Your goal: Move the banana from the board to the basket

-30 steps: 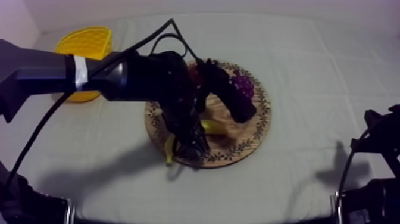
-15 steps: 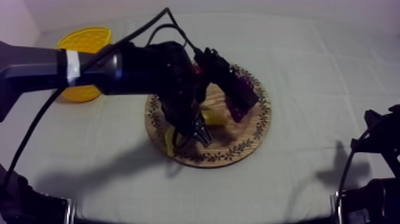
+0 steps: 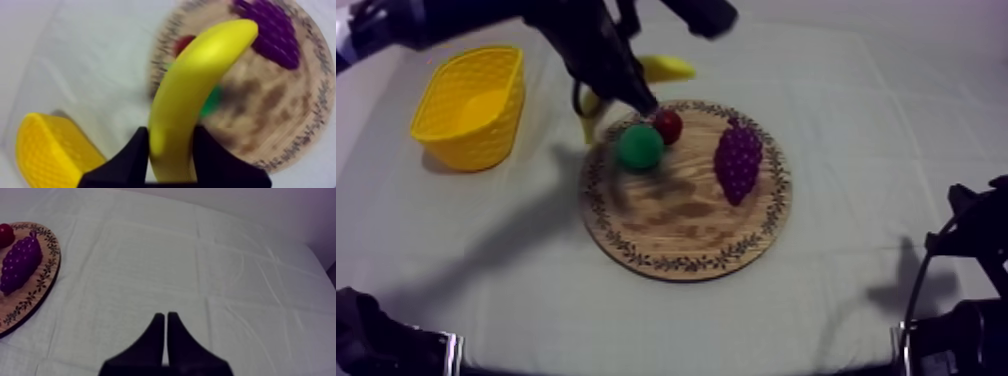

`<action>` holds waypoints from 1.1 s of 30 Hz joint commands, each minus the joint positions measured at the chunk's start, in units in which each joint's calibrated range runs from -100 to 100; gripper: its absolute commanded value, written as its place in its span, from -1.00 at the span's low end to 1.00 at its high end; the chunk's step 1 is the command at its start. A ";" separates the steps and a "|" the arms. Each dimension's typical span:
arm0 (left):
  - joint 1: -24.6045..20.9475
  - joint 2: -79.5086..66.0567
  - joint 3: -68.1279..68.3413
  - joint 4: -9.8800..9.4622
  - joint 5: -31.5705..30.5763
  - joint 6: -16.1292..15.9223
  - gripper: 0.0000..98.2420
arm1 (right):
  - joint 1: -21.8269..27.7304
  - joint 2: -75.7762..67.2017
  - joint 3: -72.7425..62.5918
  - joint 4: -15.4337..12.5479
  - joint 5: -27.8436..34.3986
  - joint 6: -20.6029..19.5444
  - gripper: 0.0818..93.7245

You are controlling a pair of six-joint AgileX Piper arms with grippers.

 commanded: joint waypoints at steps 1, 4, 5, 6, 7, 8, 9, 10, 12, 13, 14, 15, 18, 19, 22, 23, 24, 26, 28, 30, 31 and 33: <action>-3.28 -1.30 -0.91 -0.42 -0.11 -0.84 -0.48 | 0.01 -0.02 0.02 0.01 0.05 0.01 -0.99; -6.71 -2.66 -1.94 -0.76 -0.50 -1.89 -0.48 | 0.01 -0.02 0.02 0.01 0.05 0.01 -0.99; -7.83 -3.01 -2.10 -0.81 -0.72 -2.20 -0.48 | 0.01 -0.02 0.02 0.01 0.05 0.01 -0.99; -8.95 -3.34 -2.14 -0.85 -1.02 -2.41 -0.48 | 0.01 -0.02 0.02 0.01 0.05 0.01 -0.99; -10.03 -3.61 -2.11 -0.88 -1.38 -2.57 -0.48 | 0.01 -0.02 0.02 0.01 0.05 0.01 -0.99; -11.09 -3.89 -1.95 -0.89 -1.83 -2.70 -0.48 | 0.01 -0.02 0.02 0.01 0.05 0.01 -0.99; -12.16 -4.10 -1.67 -0.88 -2.33 -2.79 -0.48 | 0.01 -0.02 0.02 0.01 0.05 0.01 -0.99; -13.24 -4.31 -1.38 -0.84 -2.85 -2.85 -0.47 | 0.01 -0.02 0.02 0.01 0.05 0.01 -0.99; -15.35 -4.55 -0.66 -0.76 -3.98 -2.92 -0.47 | 0.01 -0.02 0.02 0.01 0.05 0.01 -0.99; -16.36 -4.62 -0.27 -0.71 -4.59 -2.93 -0.48 | 0.01 -0.02 0.02 0.01 0.05 0.01 -0.99; -17.30 -4.67 0.14 -0.65 -5.19 -2.94 -0.48 | 0.01 -0.02 0.02 0.01 0.05 0.01 -0.99; -18.20 -4.70 0.60 -0.56 -5.78 -2.93 -0.48 | 0.01 -0.02 0.02 0.01 0.05 0.01 -0.99; -20.45 -4.60 2.18 -0.31 -7.53 -2.70 -0.48 | 0.01 -0.02 0.02 0.01 0.05 0.01 -0.99; -21.15 -4.50 2.76 -0.19 -8.17 -2.59 -0.48 | 0.01 -0.02 0.02 0.01 0.05 0.01 -0.99; -22.98 -4.05 4.57 0.31 -10.22 -2.28 -0.48 | 0.01 -0.02 0.02 0.01 0.05 0.01 -0.99; -23.50 -3.88 5.21 0.48 -10.83 -2.15 -0.48 | 0.01 -0.02 0.02 0.01 0.05 0.01 -0.99; -23.95 -3.74 5.92 0.62 -11.45 -1.98 -0.48 | 0.01 -0.02 0.02 0.01 0.05 0.01 -0.99; -24.70 -3.38 7.52 0.88 -12.70 -1.58 -0.48 | 0.01 -0.02 0.02 0.01 0.05 0.01 -0.99; -25.29 -2.96 9.24 1.16 -14.10 -1.12 -0.48 | 0.01 -0.02 0.02 0.01 0.05 0.01 -0.99; -25.79 -2.47 11.01 1.44 -15.59 -0.58 -0.48 | 0.01 -0.02 0.02 0.01 0.05 0.01 -0.99; -26.03 -2.15 11.79 1.64 -16.36 -0.35 -0.48 | 0.01 -0.02 0.02 0.01 0.05 0.01 -0.99; -26.52 -1.40 13.10 2.03 -17.91 0.10 -0.48 | 0.01 -0.02 0.02 0.01 0.05 0.01 -0.99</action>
